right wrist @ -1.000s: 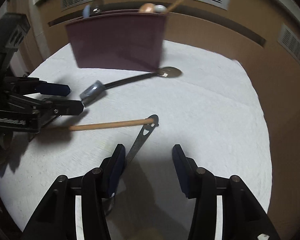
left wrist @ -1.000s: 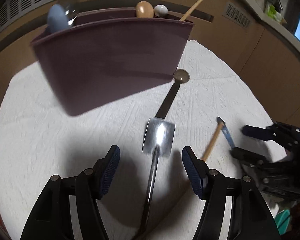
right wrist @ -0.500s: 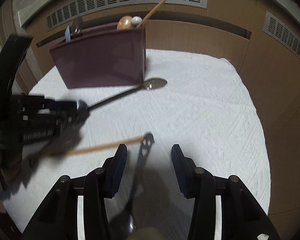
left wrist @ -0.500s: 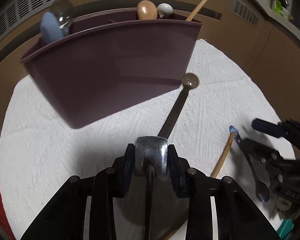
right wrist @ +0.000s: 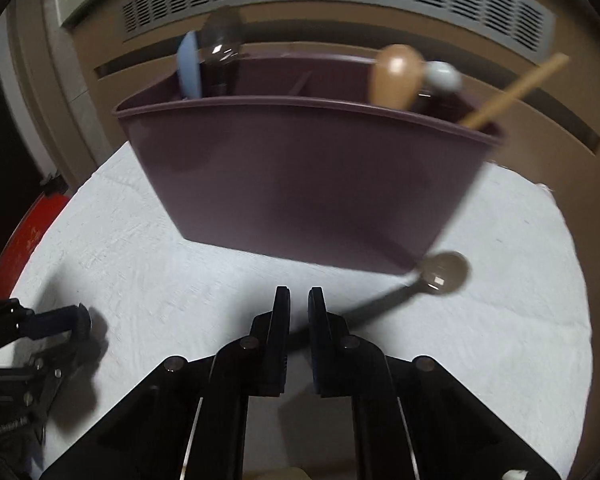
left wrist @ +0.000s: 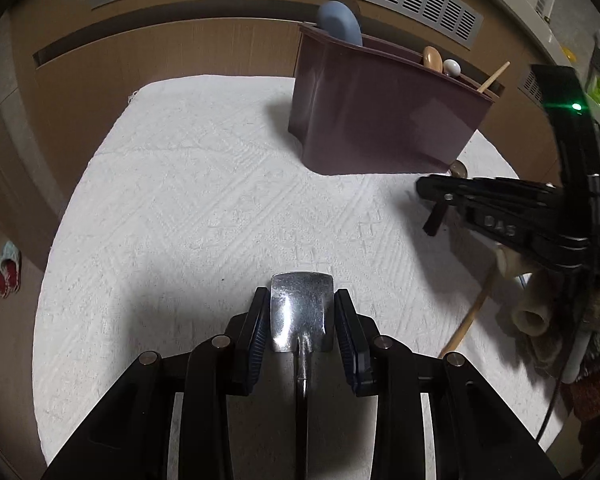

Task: Organize utensils
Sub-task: 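Lift the metal spatula spoon with the left tool while the right tool grasps the long dark-handled spoon, then carry the spatula spoon with the left tool while the right tool carries the dark-handled spoon toward the holder, then drop the spatula spoon into the holder with the left tool while the right tool drops the dark-handled spoon in, then reach the left tool toward the wooden chopstick while the right tool grasps the face-handled metal spoon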

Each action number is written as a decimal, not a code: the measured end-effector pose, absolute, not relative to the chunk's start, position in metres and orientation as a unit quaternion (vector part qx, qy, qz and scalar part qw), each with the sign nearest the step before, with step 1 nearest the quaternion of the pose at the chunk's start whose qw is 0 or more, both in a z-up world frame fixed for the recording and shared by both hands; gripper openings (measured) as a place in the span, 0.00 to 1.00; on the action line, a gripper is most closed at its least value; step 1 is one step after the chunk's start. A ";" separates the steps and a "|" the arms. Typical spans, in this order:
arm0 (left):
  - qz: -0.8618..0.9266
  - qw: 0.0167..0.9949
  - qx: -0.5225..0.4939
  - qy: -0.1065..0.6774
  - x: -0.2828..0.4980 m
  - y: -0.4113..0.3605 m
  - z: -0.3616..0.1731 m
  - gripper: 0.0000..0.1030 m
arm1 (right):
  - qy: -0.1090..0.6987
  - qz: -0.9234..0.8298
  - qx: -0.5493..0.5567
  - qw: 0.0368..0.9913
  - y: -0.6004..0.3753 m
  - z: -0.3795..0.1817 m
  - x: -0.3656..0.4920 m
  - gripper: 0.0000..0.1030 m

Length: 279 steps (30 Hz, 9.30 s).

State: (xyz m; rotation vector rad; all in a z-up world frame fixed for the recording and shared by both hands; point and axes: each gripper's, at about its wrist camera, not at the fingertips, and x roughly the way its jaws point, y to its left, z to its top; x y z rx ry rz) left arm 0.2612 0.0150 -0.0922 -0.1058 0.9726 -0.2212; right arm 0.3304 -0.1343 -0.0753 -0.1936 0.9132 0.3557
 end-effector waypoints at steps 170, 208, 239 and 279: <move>-0.094 0.977 -0.169 0.086 0.409 -0.018 0.025 0.32 | 0.245 0.127 -0.068 0.959 -0.199 0.066 0.383 0.27; -0.133 0.900 -0.049 0.411 0.226 0.000 -0.050 0.54 | 0.458 0.268 -0.175 0.829 -0.181 -0.079 0.188 0.33; -0.271 0.841 0.025 0.467 0.242 -0.136 -0.076 0.54 | 0.455 0.153 -0.044 0.876 -0.278 -0.067 0.167 0.35; -0.248 0.809 -0.082 0.527 0.254 -0.079 -0.083 0.54 | 0.490 0.196 0.003 0.849 -0.292 -0.076 0.295 0.37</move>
